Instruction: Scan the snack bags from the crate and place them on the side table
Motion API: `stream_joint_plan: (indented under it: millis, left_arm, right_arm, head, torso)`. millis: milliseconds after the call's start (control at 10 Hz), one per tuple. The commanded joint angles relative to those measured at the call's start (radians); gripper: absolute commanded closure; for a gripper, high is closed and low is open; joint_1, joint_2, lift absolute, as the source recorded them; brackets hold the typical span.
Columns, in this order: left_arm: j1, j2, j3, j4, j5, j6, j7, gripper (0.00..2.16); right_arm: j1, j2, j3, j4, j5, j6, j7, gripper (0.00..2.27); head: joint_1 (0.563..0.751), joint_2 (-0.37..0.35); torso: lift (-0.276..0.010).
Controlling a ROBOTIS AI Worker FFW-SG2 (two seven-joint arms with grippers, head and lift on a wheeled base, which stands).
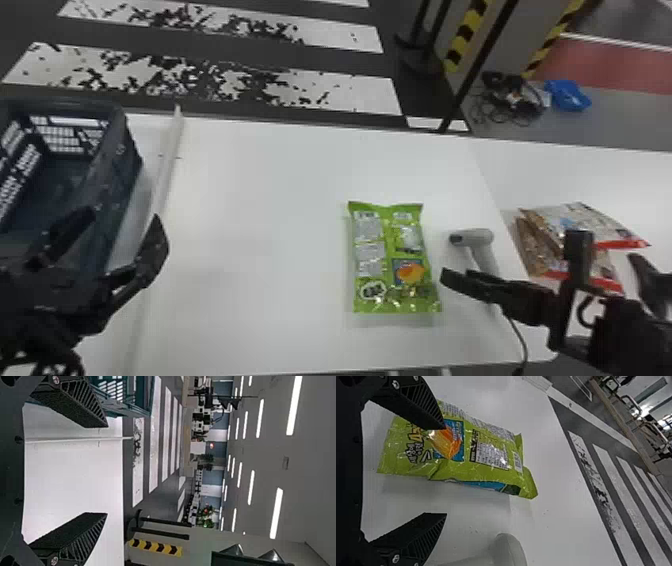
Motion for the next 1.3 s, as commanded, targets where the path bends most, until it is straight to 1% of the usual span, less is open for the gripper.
stream_joint_plan:
  millis: [0, 400, 800, 1000, 1100, 1200]
  left_arm:
    - [-0.001, -0.004, -0.002, 0.001, 0.000, 0.000, 0.000, 0.08]
    - [0.005, -0.004, 0.002, 0.005, 0.004, -0.003, -0.002, 0.08]
    - [0.008, -0.004, 0.000, 0.006, 0.007, -0.006, -0.005, 0.08]
    - [0.010, -0.004, 0.000, 0.008, 0.011, -0.006, -0.008, 0.08]
    - [0.011, -0.004, 0.000, 0.009, 0.013, -0.006, -0.008, 0.08]
    - [0.013, -0.004, 0.002, 0.009, 0.014, -0.009, -0.008, 0.08]
  right_arm:
    - [-0.028, -0.004, 0.020, 0.068, -0.001, 0.006, 0.020, 0.12]
    - [-0.057, -0.010, 0.061, 0.132, 0.009, 0.003, 0.063, 0.12]
    - [-0.059, -0.015, 0.078, 0.151, 0.019, 0.006, 0.136, 0.14]
    - [-0.059, -0.015, 0.104, 0.151, 0.049, -0.003, 0.152, 0.64]
    - [-0.060, -0.015, 0.126, 0.152, 0.072, -0.022, 0.152, 1.26]
    - [-0.064, -0.012, 0.140, 0.152, 0.096, -0.025, 0.142, 2.01]
  head:
    - [0.695, -0.192]
    - [0.695, -0.169]
    - [0.695, -0.149]
    - [0.695, -0.138]
    - [0.695, -0.135]
    - [0.695, -0.129]
  torso:
    - [-0.094]
    - [-0.094]
    - [-0.094]
    - [-0.094]
    - [-0.094]
    - [-0.094]
